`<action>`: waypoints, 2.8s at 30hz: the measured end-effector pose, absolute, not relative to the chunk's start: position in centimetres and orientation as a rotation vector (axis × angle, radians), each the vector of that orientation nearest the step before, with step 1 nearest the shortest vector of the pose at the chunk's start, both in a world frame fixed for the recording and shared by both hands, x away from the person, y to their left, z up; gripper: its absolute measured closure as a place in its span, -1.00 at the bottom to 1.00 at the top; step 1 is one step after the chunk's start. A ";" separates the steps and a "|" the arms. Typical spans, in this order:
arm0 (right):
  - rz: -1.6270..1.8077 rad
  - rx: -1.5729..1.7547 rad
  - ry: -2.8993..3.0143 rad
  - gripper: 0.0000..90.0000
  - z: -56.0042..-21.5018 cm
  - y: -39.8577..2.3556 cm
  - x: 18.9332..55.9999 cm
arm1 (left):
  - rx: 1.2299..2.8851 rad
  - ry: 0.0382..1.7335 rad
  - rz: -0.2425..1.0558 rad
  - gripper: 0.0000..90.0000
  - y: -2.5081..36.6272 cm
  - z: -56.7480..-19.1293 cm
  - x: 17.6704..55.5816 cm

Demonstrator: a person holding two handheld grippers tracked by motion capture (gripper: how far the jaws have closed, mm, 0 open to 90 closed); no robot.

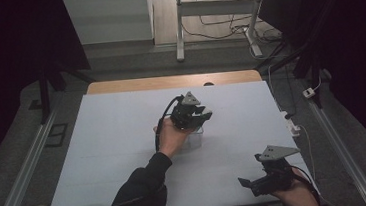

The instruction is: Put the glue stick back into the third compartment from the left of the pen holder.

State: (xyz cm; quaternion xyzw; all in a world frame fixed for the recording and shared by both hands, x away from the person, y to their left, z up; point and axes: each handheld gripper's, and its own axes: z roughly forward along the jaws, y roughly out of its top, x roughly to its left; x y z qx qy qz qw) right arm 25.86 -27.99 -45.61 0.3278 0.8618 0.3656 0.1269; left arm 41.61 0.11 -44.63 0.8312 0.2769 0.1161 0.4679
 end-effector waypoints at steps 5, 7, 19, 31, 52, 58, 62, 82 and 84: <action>1.058 0.951 2.515 -0.99 -45.7 -28.0 25.9 | 2.050 0.699 0.280 0.40 0.2 -44.7 41.4; 1.057 0.952 2.517 -0.98 -45.7 -28.0 25.9 | 2.056 0.703 0.287 0.39 0.4 -44.7 41.3; 1.053 0.952 2.522 -0.99 -45.7 -28.0 25.9 | 2.059 0.739 0.277 0.07 1.5 -44.6 40.8; 1.093 1.008 2.510 -0.99 -45.8 -28.4 26.2 | 2.061 0.719 0.233 -0.27 3.0 -43.9 39.7; 1.118 1.147 2.526 -0.99 -45.9 -29.2 26.9 | 2.079 0.754 0.148 -0.83 6.6 -43.2 35.7; 1.134 1.170 2.528 -0.99 -46.0 -29.3 27.0 | 2.094 0.758 0.144 -0.95 7.7 -43.3 34.2; 1.122 1.160 2.537 -0.99 -46.0 -29.3 27.0 | 2.080 0.775 0.122 -1.00 8.8 -43.7 33.4; 1.109 1.148 2.539 -0.99 -46.0 -29.1 26.9 | 1.987 0.885 0.121 -1.00 15.7 -45.1 27.7; 1.111 1.146 2.537 -0.99 -46.0 -29.1 26.9 | 1.982 0.903 0.126 -1.00 16.3 -45.2 27.1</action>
